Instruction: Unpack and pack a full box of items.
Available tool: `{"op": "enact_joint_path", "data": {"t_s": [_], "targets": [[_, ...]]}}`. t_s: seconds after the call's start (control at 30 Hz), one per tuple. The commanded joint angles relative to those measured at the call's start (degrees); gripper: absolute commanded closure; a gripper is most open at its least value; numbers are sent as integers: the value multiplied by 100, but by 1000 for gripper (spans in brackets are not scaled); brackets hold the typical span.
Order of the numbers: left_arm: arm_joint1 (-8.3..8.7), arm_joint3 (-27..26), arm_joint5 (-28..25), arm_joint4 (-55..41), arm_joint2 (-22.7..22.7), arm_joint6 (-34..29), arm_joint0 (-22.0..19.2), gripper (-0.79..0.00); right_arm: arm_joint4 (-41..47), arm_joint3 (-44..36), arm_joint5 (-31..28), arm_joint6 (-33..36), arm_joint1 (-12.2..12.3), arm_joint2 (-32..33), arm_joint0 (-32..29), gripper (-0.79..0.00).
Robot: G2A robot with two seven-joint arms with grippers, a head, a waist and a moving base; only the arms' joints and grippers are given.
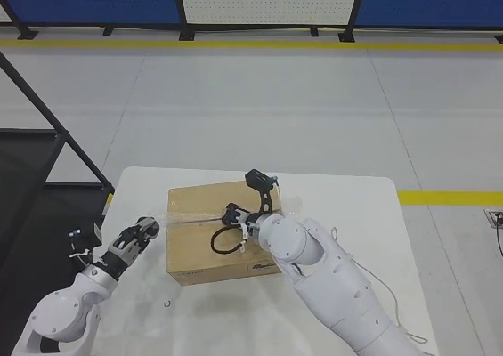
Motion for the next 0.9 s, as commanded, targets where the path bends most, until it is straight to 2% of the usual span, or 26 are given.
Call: {"op": "enact_joint_path", "data": {"t_s": [0.0, 0.27, 0.43, 0.5, 0.57, 0.67, 0.8, 0.87], "targets": [[1, 7, 0, -8, -10, 2, 5, -22, 32, 119, -17, -10, -32, -37, 52, 0], [6, 55, 2, -10, -38, -15, 23, -37, 102, 459, -57, -78, -135, -94, 199, 0], [9, 80, 8, -22, -66, -2, 28, -83, 130, 589, -81, -80, -164, -57, 222, 0], [11, 77, 29, -19, -76, 9, 31, -126, 139, 635, -92, -77, -172, -35, 227, 0], [12, 69, 26, -17, -82, 15, 35, -200, 139, 672, -111, -65, -179, -19, 231, 0], [13, 64, 47, -10, -88, 35, 38, -354, 136, 705, -134, -66, -190, 5, 232, 0], [15, 54, 66, 14, -106, 87, 38, -668, 121, 739, -162, -52, -202, 32, 235, 0], [16, 43, 64, 21, -130, 125, 40, -770, 121, 759, -184, -44, -207, 50, 233, 0]]}}
